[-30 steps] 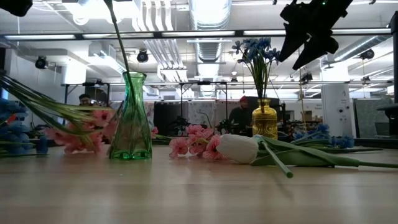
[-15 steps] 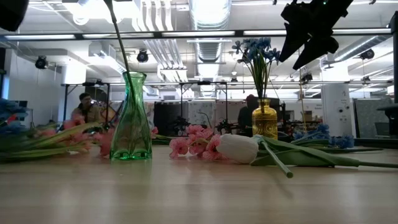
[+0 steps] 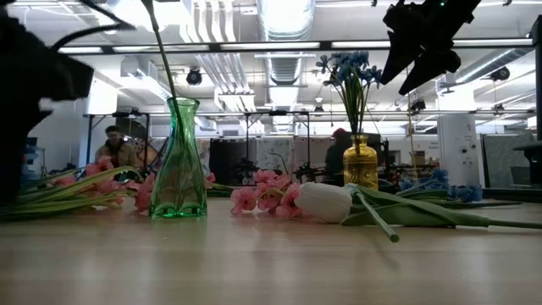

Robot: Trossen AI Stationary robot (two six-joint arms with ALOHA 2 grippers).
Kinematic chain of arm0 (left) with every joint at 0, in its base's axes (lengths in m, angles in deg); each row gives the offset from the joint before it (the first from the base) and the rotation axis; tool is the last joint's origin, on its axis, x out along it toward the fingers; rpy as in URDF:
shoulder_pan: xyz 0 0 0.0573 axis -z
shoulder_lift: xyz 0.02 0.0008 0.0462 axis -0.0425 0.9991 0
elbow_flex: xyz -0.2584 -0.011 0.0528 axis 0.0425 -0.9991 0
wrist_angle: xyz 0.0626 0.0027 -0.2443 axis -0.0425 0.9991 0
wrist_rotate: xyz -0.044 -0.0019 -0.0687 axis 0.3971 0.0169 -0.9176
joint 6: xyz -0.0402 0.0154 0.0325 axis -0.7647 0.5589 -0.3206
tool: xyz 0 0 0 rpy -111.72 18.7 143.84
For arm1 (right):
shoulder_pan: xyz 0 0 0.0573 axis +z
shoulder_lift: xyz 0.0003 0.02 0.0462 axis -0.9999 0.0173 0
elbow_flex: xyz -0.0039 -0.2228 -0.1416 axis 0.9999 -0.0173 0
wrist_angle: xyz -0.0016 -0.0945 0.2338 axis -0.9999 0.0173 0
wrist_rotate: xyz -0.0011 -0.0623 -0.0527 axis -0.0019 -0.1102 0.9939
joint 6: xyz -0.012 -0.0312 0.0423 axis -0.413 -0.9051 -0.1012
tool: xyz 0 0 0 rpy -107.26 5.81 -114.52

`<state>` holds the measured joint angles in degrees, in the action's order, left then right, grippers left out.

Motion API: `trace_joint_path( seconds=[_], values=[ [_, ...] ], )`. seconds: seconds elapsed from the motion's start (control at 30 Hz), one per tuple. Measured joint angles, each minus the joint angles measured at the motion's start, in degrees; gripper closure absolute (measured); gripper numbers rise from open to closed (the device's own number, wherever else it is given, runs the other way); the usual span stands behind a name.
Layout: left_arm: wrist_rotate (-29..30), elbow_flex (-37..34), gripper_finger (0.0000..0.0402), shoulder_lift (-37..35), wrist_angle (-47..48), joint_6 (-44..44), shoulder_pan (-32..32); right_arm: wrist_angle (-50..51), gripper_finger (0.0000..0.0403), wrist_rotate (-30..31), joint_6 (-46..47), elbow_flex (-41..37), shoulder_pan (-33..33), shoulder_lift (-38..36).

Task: Sort flowers into vase by color
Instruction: Put the bottom left pink flowers into the pink vase

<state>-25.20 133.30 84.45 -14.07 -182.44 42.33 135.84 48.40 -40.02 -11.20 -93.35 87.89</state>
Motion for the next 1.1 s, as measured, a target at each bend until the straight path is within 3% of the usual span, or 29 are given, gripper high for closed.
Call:
trace_joint_path(
  seconds=[0.27,0.5,0.93,1.1],
  values=[
    [-5.8,0.8,0.0209,3.0,0.6,-0.4,0.1,0.0,0.0076,0.0,0.3,0.0,1.0,0.0],
    [-6.0,5.5,0.0214,3.0,5.4,0.1,0.5,-0.1,0.0076,0.0,0.4,0.0,1.0,0.0],
    [-7.2,5.6,0.0214,11.2,6.0,0.1,0.4,-0.3,0.0076,0.5,1.2,-1.2,1.0,0.0],
    [-9.0,6.3,0.0214,11.0,7.2,0.4,0.3,-0.6,0.0076,0.5,1.4,-1.4,1.0,0.0]
  ],
)
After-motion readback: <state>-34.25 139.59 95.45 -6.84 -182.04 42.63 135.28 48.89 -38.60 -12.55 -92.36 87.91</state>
